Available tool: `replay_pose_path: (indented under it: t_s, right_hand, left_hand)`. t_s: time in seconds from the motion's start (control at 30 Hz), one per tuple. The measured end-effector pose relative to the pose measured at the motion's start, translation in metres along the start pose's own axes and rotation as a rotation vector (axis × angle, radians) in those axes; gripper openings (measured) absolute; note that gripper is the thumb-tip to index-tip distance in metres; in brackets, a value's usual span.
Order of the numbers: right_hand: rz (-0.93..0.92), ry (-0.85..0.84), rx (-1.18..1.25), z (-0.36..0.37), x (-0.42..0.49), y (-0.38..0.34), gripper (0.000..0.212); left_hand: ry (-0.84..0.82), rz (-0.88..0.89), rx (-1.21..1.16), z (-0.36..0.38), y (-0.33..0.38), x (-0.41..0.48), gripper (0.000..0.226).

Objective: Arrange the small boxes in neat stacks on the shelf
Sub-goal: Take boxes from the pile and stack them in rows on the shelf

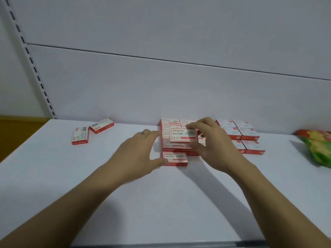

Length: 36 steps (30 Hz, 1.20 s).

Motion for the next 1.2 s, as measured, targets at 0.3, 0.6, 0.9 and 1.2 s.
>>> replay_pose_path:
  t_s: [0.3, 0.6, 0.9, 1.2]
  right_hand:
    - [0.094, -0.109, 0.063, 0.0, -0.027, 0.067, 0.048]
    - [0.072, -0.078, 0.129, 0.02, -0.048, 0.066, 0.036]
    - [0.144, 0.017, 0.064, 0.028, -0.047, 0.065, 0.021]
    - [0.085, 0.05, -0.062, 0.027, -0.047, 0.06, 0.022]
  left_hand:
    - [0.051, -0.213, 0.06, 0.042, 0.041, -0.004, 0.069]
    - [0.176, -0.366, -0.013, 0.053, 0.042, -0.016, 0.076]
    - [0.157, -0.316, -0.006, 0.053, 0.044, -0.015, 0.062]
    - [0.207, -0.257, 0.207, 0.057, 0.047, -0.015, 0.039]
Point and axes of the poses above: each hand's wrist, its own x-axis towards the middle knuckle, its own z-axis out of the palm, y = z × x, the point moved 2 cm from there along x, towards the middle knuckle, and after that the axes turned 2 degrees about y, right-handed, at the moved point
